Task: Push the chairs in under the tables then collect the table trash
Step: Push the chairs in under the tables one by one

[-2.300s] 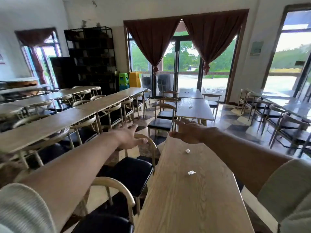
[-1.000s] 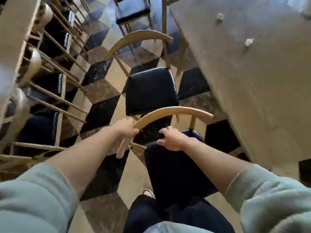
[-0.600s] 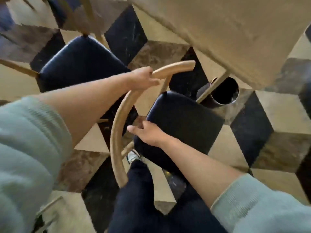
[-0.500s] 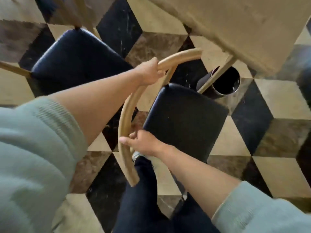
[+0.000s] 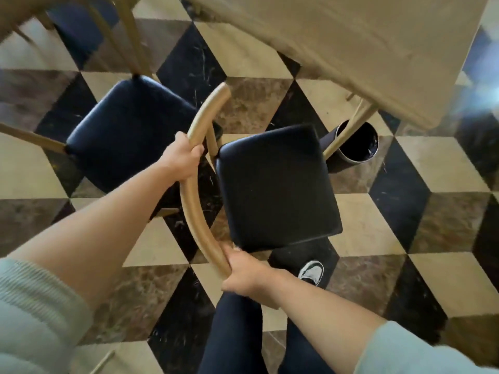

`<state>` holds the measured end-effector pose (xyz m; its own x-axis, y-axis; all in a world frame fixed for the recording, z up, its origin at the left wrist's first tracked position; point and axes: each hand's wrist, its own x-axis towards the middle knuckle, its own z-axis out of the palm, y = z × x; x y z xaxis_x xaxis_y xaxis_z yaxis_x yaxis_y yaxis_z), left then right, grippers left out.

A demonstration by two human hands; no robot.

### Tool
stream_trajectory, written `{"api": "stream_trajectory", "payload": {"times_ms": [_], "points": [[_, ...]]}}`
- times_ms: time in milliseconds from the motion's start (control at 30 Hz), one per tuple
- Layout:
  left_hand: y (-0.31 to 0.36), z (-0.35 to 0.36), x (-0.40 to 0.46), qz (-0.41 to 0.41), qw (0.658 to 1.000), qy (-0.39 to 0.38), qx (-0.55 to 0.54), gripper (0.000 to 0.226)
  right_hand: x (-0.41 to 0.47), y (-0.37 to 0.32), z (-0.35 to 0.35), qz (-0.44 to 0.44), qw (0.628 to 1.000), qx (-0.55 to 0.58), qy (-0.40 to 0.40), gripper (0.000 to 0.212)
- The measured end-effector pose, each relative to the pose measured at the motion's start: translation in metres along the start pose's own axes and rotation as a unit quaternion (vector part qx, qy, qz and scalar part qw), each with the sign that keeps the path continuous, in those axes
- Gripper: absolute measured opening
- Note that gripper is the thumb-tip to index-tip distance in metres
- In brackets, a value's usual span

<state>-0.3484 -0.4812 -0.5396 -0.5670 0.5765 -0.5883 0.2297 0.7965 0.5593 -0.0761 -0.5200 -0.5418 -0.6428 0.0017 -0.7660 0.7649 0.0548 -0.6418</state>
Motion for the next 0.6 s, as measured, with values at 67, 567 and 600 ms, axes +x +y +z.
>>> {"api": "stream_trajectory", "payload": {"times_ms": [67,567,600], "points": [[-0.020,-0.009,-0.010,-0.036,0.999,0.018,-0.022,0.042,-0.003,-0.001,0.000,0.011,0.999,-0.027,-0.019,0.091],[0.019,0.011,-0.022,-0.191,0.969,0.045,-0.150,0.043,-0.033,0.025,-0.157,0.095,0.896,-0.396,0.176,0.020],[0.024,0.011,-0.021,-0.194,0.967,0.031,-0.162,0.041,-0.033,0.025,-0.167,0.097,0.888,-0.409,0.185,0.018]]}}
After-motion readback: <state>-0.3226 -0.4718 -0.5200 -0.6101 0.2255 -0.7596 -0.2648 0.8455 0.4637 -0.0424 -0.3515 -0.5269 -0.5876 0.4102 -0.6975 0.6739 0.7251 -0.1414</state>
